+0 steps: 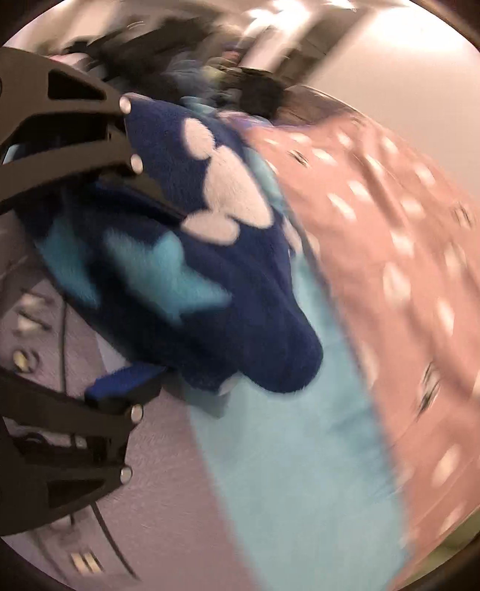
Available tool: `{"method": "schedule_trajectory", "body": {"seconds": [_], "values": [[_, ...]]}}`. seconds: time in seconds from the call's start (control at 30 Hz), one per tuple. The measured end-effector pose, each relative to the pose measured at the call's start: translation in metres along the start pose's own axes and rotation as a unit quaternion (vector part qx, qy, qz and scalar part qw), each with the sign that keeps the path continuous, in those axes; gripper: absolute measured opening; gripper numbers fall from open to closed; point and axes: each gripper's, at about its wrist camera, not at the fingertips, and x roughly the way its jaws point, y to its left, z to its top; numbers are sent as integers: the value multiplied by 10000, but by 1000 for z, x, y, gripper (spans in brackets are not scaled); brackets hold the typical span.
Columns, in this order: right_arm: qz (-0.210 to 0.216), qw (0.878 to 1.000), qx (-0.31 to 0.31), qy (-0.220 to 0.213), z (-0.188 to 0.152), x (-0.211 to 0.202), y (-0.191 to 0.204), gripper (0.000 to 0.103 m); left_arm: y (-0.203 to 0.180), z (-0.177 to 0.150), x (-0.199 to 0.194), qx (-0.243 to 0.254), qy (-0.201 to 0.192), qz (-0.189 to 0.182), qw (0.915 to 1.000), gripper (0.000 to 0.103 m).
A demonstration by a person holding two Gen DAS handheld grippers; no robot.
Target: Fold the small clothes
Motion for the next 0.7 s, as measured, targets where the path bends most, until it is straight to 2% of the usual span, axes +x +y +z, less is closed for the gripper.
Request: {"method": "schedule_trajectory", "body": {"seconds": [0.07, 0.1, 0.17, 0.27, 0.37, 0.4, 0.5, 0.6, 0.7], "values": [[3, 9998, -158, -136, 0, -8, 4, 79, 15, 9, -8, -276, -218, -249, 9991, 61], [-205, 9994, -208, -185, -2, -11, 5, 79, 14, 8, -12, -269, -205, -214, 9992, 66], [-427, 9982, -199, -374, -11, -23, 6, 79, 6, -1, -24, 7, -254, -53, 9997, 68], [-477, 9966, -208, -646, -36, -57, 6, 79, -4, -21, -57, 357, -400, -35, 9986, 85], [-775, 9925, -631, -697, -76, -90, 20, 79, -20, -66, -109, 1053, -671, -64, 9922, 92], [-1028, 9870, -981, -752, -101, -107, 30, 79, -24, -78, -123, 1210, -730, -111, 9899, 96], [-1434, 9710, -1650, -965, -145, -140, 55, 79, -47, -134, -183, 1762, -915, -335, 9795, 101], [-1497, 9616, -1914, -1278, -185, -189, 77, 86, -59, -177, -237, 1822, -1109, -468, 9759, 101], [-1382, 9547, -1965, -1755, -228, -248, 94, 96, -62, -207, -289, 1501, -1208, -417, 9804, 101]]}}
